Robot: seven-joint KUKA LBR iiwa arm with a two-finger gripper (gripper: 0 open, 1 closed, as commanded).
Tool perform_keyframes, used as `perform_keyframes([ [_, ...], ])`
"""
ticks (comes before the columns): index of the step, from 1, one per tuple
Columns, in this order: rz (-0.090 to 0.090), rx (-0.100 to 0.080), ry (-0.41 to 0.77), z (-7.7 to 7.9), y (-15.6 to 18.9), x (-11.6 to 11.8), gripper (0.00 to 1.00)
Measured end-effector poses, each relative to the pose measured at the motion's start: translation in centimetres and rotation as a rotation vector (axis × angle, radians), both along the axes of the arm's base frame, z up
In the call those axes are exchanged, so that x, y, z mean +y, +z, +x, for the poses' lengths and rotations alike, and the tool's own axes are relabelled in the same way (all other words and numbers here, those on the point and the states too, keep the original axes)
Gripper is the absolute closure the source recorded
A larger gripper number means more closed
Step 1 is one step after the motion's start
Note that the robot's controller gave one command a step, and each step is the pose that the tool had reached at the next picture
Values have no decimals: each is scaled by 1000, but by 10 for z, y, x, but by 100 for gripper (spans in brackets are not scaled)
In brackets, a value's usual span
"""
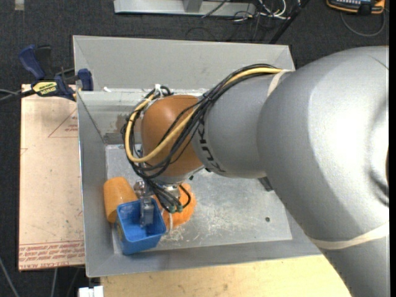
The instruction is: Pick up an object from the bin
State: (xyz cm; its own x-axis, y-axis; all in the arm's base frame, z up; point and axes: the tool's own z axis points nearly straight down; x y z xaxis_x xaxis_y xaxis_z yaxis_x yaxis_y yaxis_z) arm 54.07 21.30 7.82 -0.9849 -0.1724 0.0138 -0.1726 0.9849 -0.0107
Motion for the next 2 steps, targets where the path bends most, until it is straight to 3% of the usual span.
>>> perform_keyframes([
  [1,0,0,0,0,0,0,100],
  [2,2,-1,18,10,57,-12,100],
])
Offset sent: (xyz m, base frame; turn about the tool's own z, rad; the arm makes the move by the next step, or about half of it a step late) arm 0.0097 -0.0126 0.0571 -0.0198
